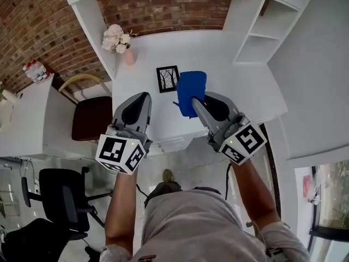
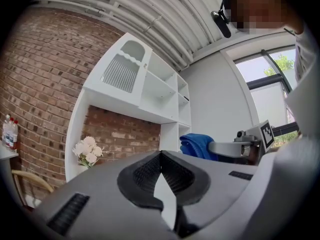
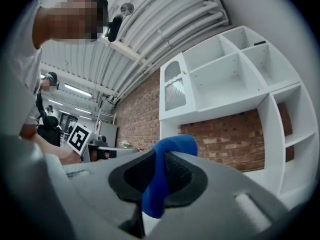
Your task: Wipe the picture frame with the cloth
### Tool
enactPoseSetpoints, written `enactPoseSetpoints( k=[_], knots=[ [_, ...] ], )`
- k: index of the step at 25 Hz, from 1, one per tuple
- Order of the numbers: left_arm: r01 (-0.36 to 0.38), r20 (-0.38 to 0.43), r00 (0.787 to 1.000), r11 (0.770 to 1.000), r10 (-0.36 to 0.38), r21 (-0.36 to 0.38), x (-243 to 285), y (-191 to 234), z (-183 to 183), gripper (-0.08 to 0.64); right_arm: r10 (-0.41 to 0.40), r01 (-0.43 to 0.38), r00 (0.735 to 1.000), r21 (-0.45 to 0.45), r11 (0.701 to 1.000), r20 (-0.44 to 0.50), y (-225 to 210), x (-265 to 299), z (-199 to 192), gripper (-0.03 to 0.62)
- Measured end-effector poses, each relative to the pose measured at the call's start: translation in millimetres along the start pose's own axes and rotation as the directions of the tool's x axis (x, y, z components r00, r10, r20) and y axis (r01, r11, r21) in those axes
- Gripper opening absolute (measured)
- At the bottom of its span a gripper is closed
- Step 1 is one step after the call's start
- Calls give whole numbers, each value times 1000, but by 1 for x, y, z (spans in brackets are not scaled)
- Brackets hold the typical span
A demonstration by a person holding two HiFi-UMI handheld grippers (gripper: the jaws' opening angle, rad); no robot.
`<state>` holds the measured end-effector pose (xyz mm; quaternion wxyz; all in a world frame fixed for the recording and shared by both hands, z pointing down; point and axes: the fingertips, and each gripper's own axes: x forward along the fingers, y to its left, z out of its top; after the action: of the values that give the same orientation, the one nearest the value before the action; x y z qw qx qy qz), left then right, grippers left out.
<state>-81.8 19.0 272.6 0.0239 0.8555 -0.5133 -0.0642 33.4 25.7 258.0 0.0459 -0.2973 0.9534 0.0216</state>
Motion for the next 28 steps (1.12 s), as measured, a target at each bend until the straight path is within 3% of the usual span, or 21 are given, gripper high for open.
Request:
enactPoseSetpoints(
  k=[15,28],
  knots=[
    [-3,-124,992,993,-12,-120,77,83,-43,2,-31,30,997,-11,999,-76,-55,77,-32,46],
    [-110,-276,958,986,71,-128,148,126,-99,8,65,-62,994,39,997,-93,-126,135,-69,46]
  ],
)
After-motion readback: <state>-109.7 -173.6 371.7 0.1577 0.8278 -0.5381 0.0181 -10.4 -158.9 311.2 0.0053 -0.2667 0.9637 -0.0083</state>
